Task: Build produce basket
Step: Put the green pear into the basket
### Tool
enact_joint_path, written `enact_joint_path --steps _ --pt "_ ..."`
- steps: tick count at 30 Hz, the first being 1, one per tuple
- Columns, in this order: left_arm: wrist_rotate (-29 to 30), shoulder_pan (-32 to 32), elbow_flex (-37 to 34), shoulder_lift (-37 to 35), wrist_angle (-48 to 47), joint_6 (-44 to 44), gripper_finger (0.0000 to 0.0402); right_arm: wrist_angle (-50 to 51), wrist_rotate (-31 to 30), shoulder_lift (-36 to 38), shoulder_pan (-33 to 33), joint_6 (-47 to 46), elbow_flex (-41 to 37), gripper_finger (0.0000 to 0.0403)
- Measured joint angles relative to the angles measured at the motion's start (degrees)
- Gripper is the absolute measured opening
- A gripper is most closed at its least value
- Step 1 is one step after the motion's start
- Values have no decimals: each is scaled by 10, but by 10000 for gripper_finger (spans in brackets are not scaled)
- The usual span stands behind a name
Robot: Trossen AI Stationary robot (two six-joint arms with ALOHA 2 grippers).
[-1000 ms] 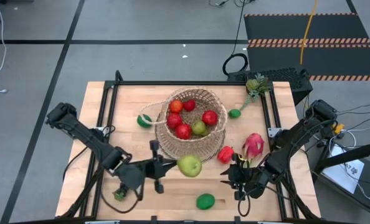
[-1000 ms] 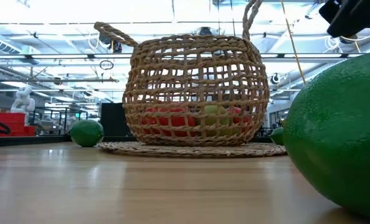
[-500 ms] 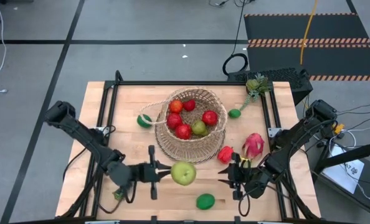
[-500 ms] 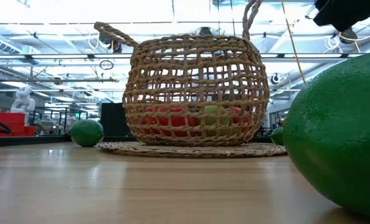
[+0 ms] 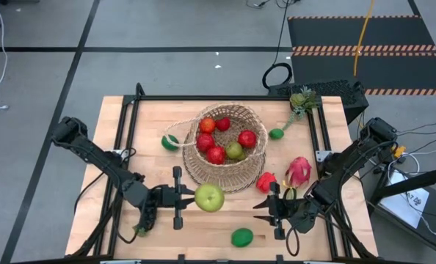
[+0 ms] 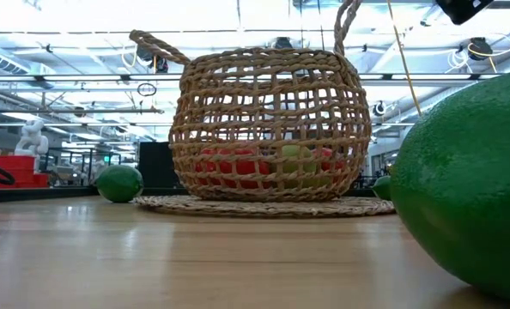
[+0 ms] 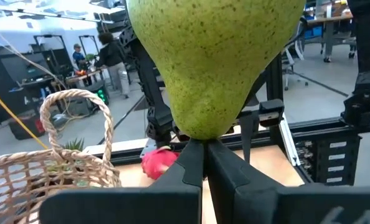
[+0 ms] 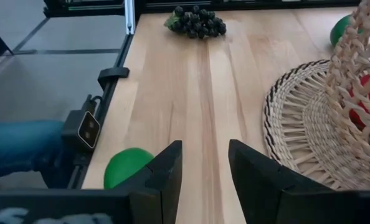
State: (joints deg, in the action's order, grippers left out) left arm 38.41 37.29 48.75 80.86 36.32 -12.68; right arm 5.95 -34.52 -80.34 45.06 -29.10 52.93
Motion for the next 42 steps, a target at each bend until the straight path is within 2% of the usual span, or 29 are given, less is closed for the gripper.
enact_joint_path --steps 7,13,20,27,33,38,42 --pt "0 3 0 0 4 -87 5 -5 0 0 0 16 0 128" --pt "0 4 0 0 4 -240 9 -6 0 0 0 20 0 128" --pt "0 7 0 0 3 -381 9 -6 0 0 0 16 0 128" --pt "0 7 0 0 3 -580 5 -11 0 0 0 17 0 128" --pt "0 7 0 0 3 -714 13 -10 0 0 0 34 0 128" --pt "-13 7 0 0 3 -776 5 -10 0 0 -5 79 0 128" --pt "-14 7 0 0 3 -822 13 -10 0 0 -9 106 0 128"
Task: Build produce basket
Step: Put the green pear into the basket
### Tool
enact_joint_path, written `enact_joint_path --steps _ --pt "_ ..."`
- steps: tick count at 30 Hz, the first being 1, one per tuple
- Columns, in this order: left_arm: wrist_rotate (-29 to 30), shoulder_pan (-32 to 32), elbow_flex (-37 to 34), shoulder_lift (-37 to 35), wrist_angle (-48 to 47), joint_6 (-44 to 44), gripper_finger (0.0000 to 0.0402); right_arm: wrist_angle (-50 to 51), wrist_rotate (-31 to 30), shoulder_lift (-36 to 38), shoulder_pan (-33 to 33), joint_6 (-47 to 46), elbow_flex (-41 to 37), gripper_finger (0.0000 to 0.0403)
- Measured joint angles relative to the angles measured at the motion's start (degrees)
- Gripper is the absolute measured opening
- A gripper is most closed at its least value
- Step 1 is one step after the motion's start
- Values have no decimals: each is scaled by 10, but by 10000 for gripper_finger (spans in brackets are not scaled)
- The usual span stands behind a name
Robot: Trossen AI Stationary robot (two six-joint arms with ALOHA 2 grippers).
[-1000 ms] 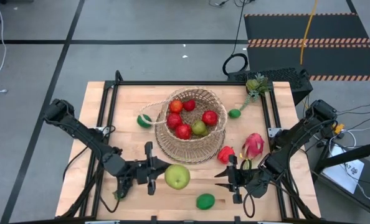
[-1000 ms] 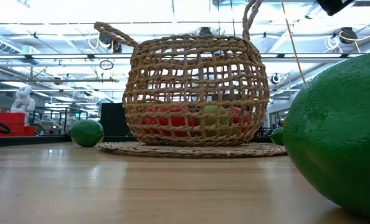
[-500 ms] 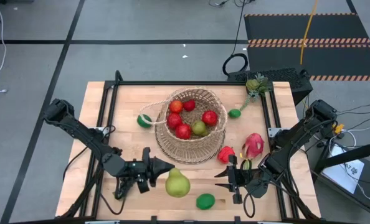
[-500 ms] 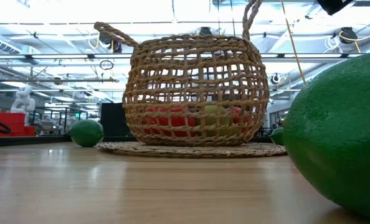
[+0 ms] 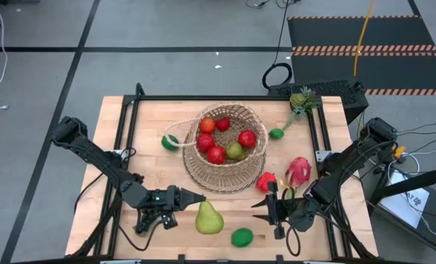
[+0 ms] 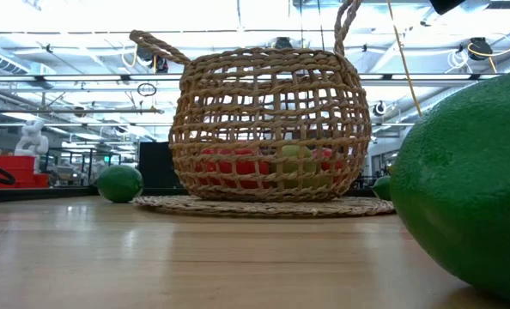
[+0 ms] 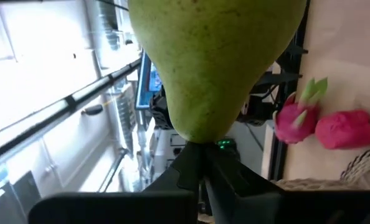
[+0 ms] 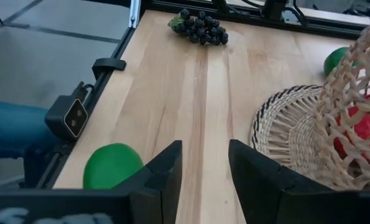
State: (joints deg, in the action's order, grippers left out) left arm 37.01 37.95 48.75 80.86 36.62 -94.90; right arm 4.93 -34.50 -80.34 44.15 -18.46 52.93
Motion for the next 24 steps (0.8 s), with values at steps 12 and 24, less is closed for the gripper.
enact_joint_path --steps 12,24 --pt "0 4 0 0 -11 0 15 -5 0 0 -22 28 0 128" --pt "-1 -3 0 0 10 129 15 -5 0 0 -43 27 0 128"
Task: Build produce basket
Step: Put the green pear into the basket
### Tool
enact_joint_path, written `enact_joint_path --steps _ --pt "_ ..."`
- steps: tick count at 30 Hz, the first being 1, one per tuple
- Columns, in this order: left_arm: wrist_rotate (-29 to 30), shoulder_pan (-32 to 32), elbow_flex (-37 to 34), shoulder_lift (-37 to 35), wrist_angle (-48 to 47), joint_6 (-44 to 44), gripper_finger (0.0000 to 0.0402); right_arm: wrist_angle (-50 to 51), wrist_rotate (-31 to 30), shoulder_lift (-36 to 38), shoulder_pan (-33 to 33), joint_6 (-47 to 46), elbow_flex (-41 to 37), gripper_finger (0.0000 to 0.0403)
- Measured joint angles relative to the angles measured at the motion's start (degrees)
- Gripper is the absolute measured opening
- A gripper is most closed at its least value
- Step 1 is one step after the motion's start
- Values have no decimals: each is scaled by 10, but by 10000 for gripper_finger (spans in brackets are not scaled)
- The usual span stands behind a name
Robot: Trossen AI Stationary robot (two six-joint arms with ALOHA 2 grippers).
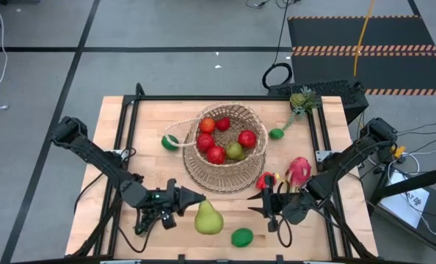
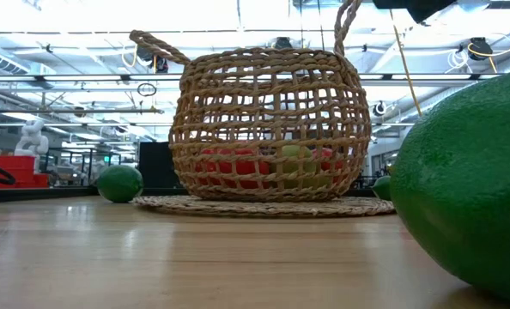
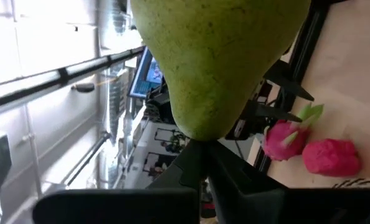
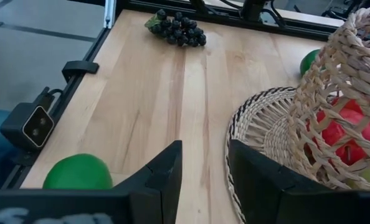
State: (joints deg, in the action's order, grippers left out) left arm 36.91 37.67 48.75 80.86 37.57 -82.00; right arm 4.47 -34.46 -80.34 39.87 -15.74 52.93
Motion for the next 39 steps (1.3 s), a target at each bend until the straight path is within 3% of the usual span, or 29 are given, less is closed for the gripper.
enact_joint_path --steps 6,15,23,28,39 --pt "0 -20 0 0 0 66 7 -16 -3 0 -5 0 0 128" --pt "1 -40 0 0 0 167 6 -157 -46 0 -29 -23 0 128" --pt "1 -43 0 0 13 185 16 -230 -59 0 -32 -33 0 128" --pt "2 -39 0 0 19 268 6 -229 -61 0 -26 -71 0 128" --pt "2 -43 0 0 20 350 6 -232 -60 -17 19 -105 -5 128"
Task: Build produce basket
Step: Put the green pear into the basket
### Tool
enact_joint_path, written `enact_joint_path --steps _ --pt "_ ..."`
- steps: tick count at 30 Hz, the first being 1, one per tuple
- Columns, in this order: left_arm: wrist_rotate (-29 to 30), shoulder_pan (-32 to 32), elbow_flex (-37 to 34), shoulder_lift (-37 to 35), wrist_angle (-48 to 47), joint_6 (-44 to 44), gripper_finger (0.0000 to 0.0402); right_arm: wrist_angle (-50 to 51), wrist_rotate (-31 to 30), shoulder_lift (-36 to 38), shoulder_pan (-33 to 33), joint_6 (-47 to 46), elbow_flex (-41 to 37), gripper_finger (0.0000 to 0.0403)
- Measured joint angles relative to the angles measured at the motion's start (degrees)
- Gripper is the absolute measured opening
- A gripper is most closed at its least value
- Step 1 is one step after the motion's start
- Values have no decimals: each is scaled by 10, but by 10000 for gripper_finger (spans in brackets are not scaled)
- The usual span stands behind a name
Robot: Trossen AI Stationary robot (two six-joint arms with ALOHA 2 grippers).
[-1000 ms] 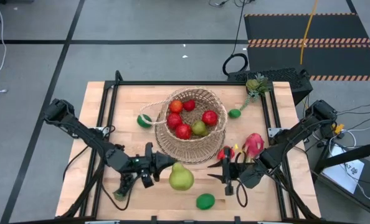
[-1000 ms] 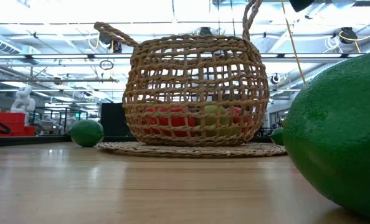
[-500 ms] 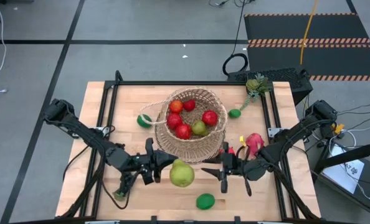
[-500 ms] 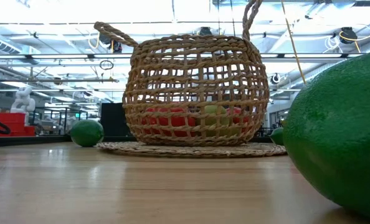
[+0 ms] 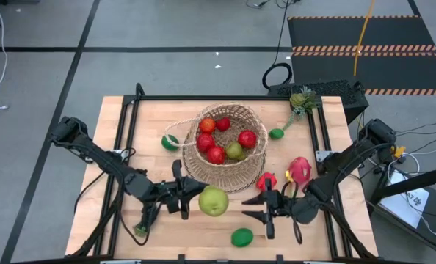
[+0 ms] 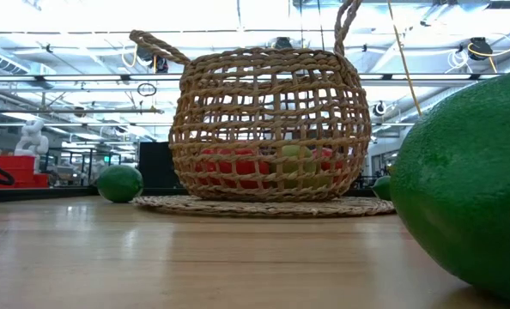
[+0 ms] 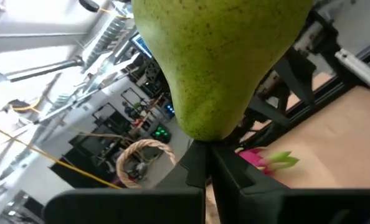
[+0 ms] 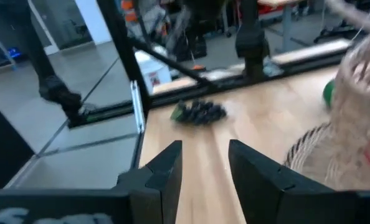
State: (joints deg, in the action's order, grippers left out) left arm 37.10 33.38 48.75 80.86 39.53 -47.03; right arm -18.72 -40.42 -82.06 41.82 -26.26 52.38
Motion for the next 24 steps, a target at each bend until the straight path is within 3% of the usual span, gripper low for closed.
enact_joint_path --steps 4,13,24 --pt "0 1 0 0 -4 51 15 -3 -4 -5 11 -35 -6 128" --pt "9 1 0 0 -3 204 10 -5 -34 -5 22 -24 -7 128" --pt "16 1 13 0 13 493 9 -8 -35 -5 21 13 -7 128"
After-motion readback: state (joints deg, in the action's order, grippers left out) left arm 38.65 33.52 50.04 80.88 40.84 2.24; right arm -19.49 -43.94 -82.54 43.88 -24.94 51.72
